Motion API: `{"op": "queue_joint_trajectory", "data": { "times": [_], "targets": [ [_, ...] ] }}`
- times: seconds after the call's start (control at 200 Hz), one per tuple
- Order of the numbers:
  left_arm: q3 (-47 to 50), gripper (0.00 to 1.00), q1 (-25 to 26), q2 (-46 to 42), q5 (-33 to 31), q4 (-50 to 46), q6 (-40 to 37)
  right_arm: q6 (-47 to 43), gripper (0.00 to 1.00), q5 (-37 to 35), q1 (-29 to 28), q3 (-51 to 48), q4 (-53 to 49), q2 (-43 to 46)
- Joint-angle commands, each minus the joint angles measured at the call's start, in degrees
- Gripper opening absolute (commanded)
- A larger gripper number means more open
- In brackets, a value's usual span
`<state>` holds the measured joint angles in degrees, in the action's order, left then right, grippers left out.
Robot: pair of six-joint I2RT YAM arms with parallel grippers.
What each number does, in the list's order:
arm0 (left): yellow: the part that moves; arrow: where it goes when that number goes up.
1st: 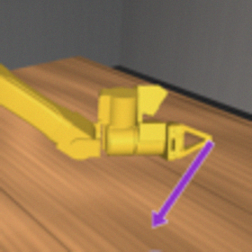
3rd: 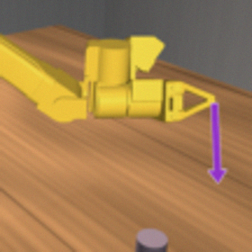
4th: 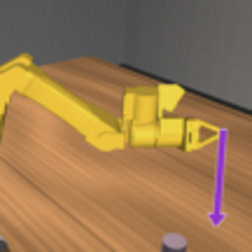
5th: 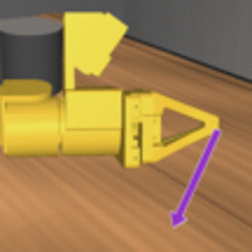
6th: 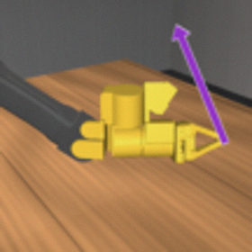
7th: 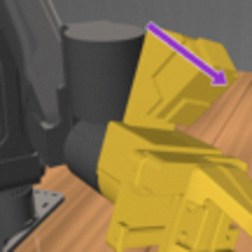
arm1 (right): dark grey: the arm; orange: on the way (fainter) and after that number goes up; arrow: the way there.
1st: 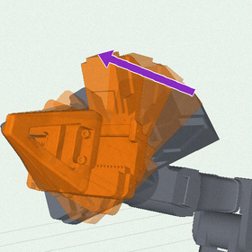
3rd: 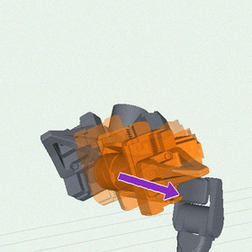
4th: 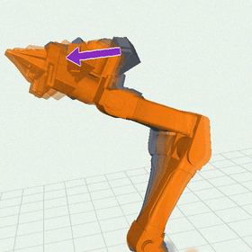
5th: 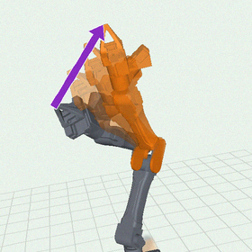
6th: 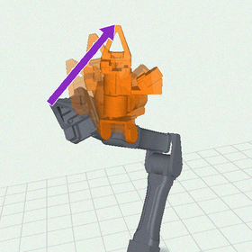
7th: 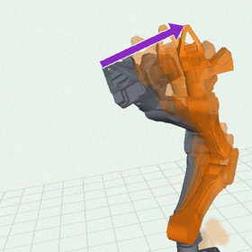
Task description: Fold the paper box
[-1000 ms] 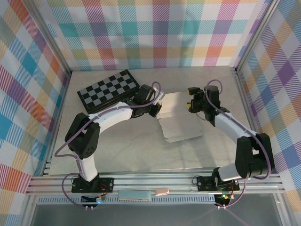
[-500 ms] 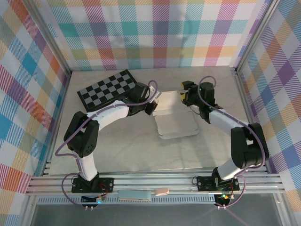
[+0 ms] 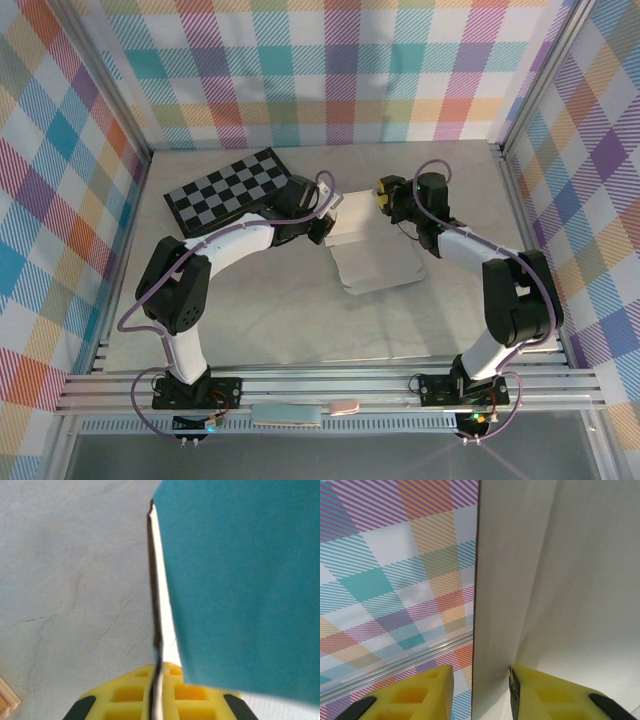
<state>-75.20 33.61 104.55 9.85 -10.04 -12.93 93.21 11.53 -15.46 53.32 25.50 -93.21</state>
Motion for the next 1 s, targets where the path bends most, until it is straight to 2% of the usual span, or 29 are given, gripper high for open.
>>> {"op": "queue_joint_trajectory", "data": {
  "times": [0.0, 0.175, 0.535, 0.735, 0.865, 0.92, 0.995],
  "targets": [
    [0.55, 0.00, -0.38, 1.00, 0.74, 1.43, -0.73, -0.05, 0.34, 0.42, -0.53, 1.09, -0.09, -0.32],
    [0.34, 0.00, -0.47, 1.17, 0.70, 1.43, -0.60, -0.80, 0.32, 0.78, -0.60, 1.69, -2.70, -0.88],
    [0.09, 0.00, -0.65, 1.44, 0.97, 1.50, 0.01, -0.75, 0.22, 0.80, -0.61, 2.05, -3.65, -1.58],
    [-0.13, 0.00, -0.82, 1.61, 1.14, 1.65, 0.36, -0.52, 0.12, 0.95, -0.62, 2.05, -3.32, -2.05],
    [-0.08, 0.00, -1.16, 1.12, 0.83, 2.15, 1.51, -0.65, 0.00, 0.22, -0.77, 1.73, -3.45, -1.74],
    [0.29, 0.07, -1.34, 0.22, 0.64, 2.73, 2.82, -0.83, 0.00, -0.94, -0.84, 1.48, -3.50, -1.41],
    [1.38, 0.22, -1.44, -2.07, 0.10, 4.13, 5.74, -0.92, 0.00, -2.43, -0.80, 1.19, -1.99, -1.36]
  ]
}}
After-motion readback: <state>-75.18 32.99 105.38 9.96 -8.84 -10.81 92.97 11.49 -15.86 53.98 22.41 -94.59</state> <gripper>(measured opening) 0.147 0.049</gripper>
